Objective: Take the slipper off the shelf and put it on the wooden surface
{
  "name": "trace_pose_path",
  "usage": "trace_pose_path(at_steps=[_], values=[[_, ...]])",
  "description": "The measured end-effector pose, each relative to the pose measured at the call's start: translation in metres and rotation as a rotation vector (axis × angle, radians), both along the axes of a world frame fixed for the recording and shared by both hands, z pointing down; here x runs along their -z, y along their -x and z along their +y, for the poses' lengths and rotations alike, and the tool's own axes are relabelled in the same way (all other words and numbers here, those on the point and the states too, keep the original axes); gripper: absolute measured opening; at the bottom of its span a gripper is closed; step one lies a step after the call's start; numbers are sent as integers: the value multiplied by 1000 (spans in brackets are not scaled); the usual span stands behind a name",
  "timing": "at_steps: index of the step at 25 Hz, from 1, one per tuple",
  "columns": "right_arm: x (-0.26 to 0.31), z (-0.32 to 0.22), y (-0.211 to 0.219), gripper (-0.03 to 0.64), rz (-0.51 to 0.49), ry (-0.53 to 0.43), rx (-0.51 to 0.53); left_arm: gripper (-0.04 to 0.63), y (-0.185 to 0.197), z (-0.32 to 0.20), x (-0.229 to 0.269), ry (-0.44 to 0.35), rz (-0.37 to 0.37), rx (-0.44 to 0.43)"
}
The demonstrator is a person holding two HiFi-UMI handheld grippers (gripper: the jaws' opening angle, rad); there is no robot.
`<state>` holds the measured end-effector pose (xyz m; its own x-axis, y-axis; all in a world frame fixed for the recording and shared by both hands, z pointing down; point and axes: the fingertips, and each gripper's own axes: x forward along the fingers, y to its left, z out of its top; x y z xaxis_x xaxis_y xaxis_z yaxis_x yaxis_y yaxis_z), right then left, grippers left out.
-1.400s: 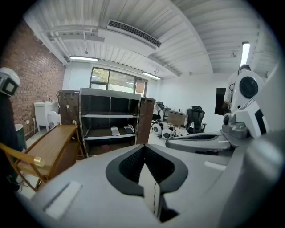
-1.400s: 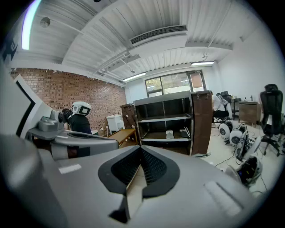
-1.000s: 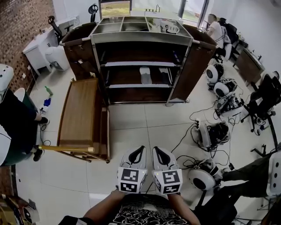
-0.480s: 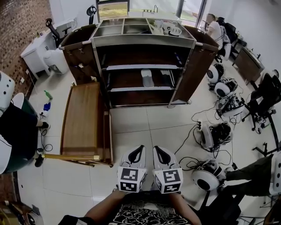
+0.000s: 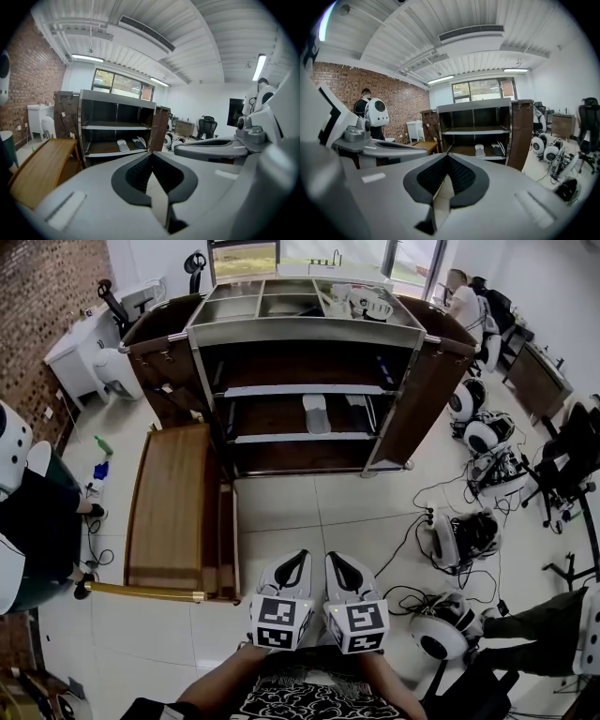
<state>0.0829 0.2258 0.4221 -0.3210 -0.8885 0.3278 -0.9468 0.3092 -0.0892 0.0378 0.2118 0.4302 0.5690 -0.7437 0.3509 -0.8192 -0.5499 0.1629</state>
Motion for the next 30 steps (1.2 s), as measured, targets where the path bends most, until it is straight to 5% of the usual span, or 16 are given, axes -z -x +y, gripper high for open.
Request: trace_pose_path(at_steps=[12, 30], values=[[1, -118, -50, 2, -36, -30, 78, 5, -54, -110, 6, -39, -33, 58], [-4, -216, -119, 2, -71, -17, 211, 6, -122, -202, -3, -4, -75, 172]])
